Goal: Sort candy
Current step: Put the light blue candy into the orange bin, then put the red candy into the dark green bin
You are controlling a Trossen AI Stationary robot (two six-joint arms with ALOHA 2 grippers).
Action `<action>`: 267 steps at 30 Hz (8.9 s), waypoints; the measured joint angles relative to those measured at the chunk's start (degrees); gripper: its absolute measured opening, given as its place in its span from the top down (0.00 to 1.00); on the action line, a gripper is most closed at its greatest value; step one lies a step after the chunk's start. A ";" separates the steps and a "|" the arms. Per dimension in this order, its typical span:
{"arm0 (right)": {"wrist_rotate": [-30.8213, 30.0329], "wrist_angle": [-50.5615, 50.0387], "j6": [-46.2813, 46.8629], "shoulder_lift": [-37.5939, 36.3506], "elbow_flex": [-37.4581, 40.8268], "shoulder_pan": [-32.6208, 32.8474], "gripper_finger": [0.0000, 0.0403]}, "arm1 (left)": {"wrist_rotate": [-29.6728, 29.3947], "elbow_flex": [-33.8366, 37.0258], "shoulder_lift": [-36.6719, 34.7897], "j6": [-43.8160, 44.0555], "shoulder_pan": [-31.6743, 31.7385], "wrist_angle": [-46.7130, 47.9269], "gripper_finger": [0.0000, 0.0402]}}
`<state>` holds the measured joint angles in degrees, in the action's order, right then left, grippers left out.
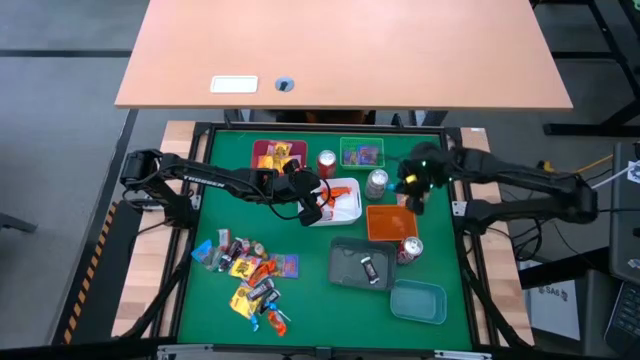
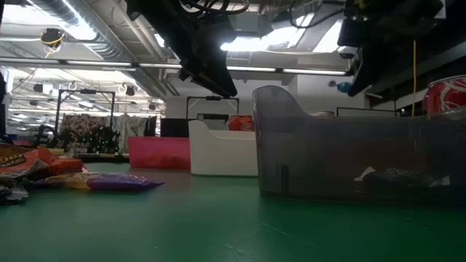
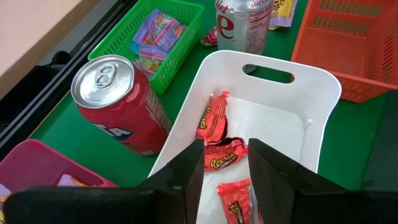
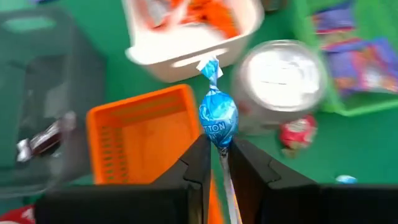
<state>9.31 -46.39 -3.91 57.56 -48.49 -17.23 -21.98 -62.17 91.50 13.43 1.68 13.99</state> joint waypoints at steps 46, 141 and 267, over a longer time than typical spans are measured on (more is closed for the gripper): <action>-1.84 -0.06 9.65 0.07 5.01 11.20 0.56 | 0.00 0.00 0.00 0.02 0.00 0.03 0.72; 6.93 13.76 -20.84 26.25 5.53 -24.58 0.51 | -0.01 0.00 0.00 0.11 0.00 -0.10 0.72; -12.31 20.95 56.16 -7.02 9.53 60.99 1.00 | 0.00 0.00 0.00 -0.02 0.00 0.07 0.72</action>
<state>-3.01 -25.44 52.25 50.54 -38.96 43.76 -21.98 -62.17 91.50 13.41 1.67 14.06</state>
